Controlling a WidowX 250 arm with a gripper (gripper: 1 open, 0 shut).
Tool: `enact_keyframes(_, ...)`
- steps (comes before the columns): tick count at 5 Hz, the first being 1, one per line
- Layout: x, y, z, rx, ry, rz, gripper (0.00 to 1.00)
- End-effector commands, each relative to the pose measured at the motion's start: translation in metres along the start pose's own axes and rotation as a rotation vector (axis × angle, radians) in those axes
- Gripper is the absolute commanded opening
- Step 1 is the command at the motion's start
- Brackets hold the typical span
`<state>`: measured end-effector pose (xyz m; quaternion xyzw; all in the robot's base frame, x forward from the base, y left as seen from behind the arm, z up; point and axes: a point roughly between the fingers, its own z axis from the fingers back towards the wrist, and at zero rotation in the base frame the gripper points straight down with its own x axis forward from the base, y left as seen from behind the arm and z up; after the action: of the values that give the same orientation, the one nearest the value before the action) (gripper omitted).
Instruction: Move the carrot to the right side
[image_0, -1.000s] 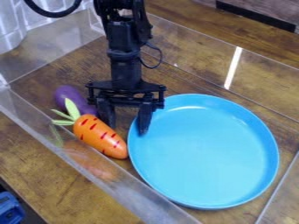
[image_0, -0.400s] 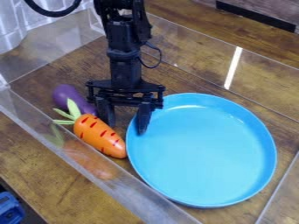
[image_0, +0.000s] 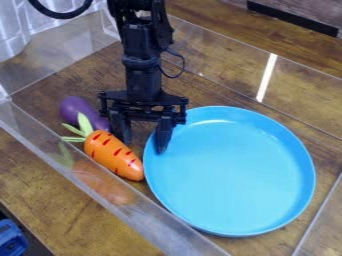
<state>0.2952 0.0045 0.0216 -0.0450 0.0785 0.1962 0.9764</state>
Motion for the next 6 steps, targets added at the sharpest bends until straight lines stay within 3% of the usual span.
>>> enact_keyframes(1, 0.0064, -0.0039, 0.0163, -0.014, -0.067, -0.018, 1.00)
enact_keyframes(6, 0.0091, -0.0089, 0.0064, -0.001, -0.081, -0.059, 1.00)
